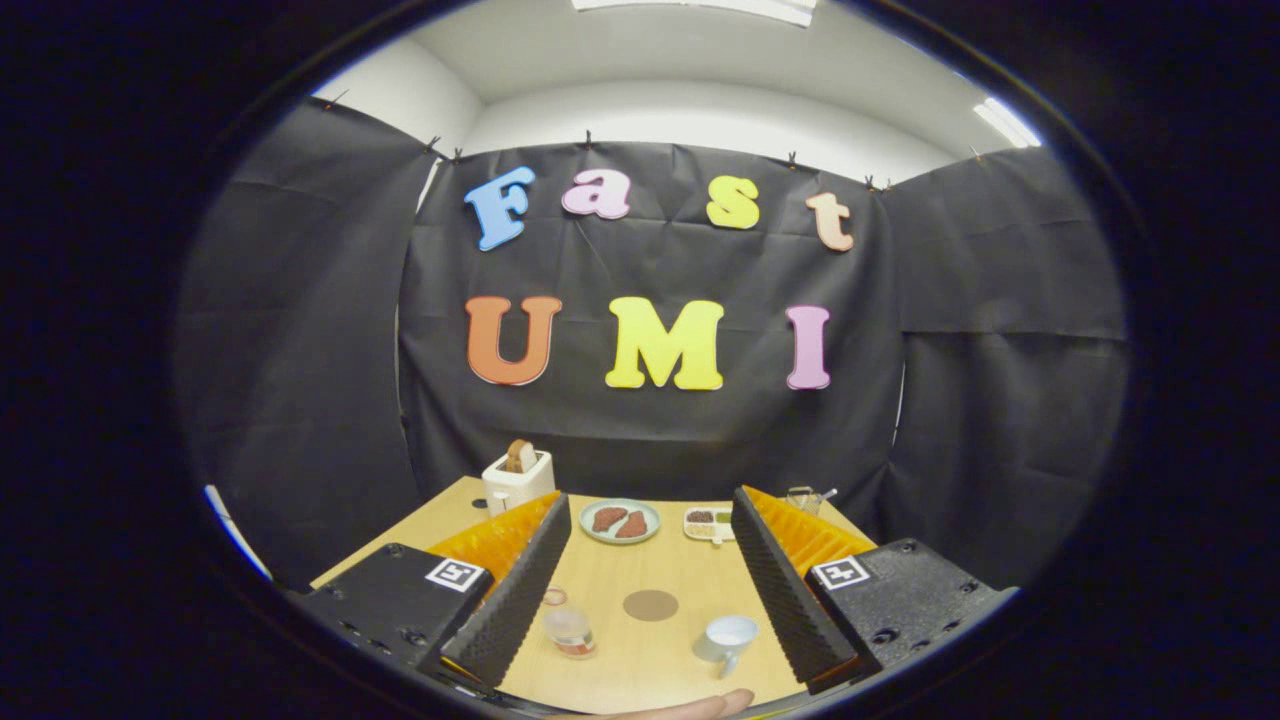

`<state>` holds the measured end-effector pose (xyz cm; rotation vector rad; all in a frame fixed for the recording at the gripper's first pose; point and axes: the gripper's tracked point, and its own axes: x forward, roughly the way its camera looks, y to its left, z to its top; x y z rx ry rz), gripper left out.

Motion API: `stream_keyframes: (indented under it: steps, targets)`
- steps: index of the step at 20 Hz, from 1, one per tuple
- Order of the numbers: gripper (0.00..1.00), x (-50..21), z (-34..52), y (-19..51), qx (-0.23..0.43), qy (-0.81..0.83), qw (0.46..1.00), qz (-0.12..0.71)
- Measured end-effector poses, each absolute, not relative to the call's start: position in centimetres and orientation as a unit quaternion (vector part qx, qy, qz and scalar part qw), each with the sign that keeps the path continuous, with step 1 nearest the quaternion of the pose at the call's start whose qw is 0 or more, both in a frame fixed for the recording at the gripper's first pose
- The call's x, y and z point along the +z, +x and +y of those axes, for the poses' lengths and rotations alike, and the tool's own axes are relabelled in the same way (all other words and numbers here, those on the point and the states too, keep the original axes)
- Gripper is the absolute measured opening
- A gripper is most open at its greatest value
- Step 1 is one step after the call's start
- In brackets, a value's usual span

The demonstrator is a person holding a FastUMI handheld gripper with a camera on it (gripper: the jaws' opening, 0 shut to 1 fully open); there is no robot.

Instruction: Take the bottle from table, then pour the juice into the cup, finally place the bottle on the coaster

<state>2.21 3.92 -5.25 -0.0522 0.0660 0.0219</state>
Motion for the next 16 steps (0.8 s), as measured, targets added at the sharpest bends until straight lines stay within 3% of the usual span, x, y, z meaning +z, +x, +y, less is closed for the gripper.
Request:
stream_keyframes:
  steps: [16]
  targets:
    - [1.00,-17.4,9.6,6.5,0.010,-0.011,0.998,0.061]
